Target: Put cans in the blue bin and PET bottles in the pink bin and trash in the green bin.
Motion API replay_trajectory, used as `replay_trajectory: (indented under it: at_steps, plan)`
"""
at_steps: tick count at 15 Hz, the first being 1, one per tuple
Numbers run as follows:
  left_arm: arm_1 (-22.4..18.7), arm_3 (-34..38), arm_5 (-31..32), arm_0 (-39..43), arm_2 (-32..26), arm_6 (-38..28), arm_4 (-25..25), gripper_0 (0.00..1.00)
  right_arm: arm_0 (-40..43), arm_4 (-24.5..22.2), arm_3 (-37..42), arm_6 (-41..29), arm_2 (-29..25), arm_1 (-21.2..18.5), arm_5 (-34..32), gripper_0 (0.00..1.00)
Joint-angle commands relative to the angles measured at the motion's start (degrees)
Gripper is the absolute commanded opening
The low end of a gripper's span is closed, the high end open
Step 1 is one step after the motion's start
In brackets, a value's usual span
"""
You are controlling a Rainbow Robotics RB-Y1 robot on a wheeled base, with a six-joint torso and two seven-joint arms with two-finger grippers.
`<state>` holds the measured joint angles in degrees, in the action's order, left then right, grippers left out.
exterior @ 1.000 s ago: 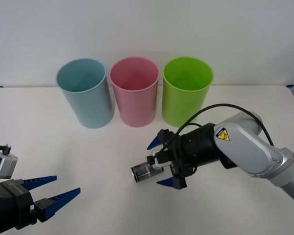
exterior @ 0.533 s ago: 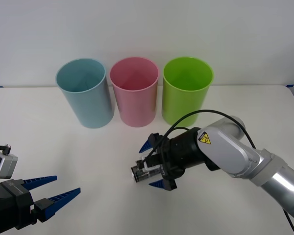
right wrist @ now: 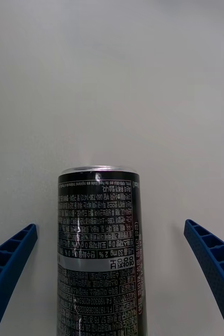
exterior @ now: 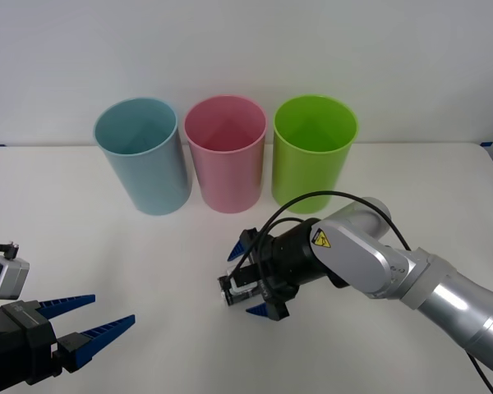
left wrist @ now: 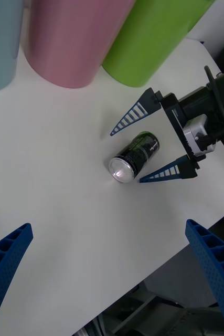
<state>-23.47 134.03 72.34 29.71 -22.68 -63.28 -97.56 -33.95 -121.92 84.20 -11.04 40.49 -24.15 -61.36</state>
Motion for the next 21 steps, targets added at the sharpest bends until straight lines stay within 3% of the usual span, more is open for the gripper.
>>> replay_trajectory:
  at_steps: [1,3,4,12,15,21]
  plan:
    - [0.00,0.00,0.00,0.00,0.00,0.00,0.00,1.00,-0.06,-1.13,0.00,0.49,0.03,0.51,0.19,0.50]
    - [0.00,0.00,0.00,0.00,0.00,0.00,0.00,1.00,-0.06,-3.59,-0.09,0.49,0.38,1.13,0.45,0.03]
    - [0.00,0.00,0.00,0.00,0.00,0.00,0.00,1.00,-0.15,-4.73,-0.18,0.67,0.47,1.30,0.45,0.00]
    - [0.00,0.00,0.00,0.00,0.00,0.00,0.00,1.00,-0.94,-6.58,-2.46,1.81,2.14,1.48,1.42,0.00]
    - [0.00,0.00,0.00,0.00,0.00,0.00,0.00,1.00,-0.85,-2.18,-1.41,1.90,2.05,0.34,3.70,0.00]
    - [0.00,0.00,0.00,0.00,0.00,0.00,0.00,1.00,6.79,12.23,11.16,1.55,0.03,-9.77,12.14,0.00]
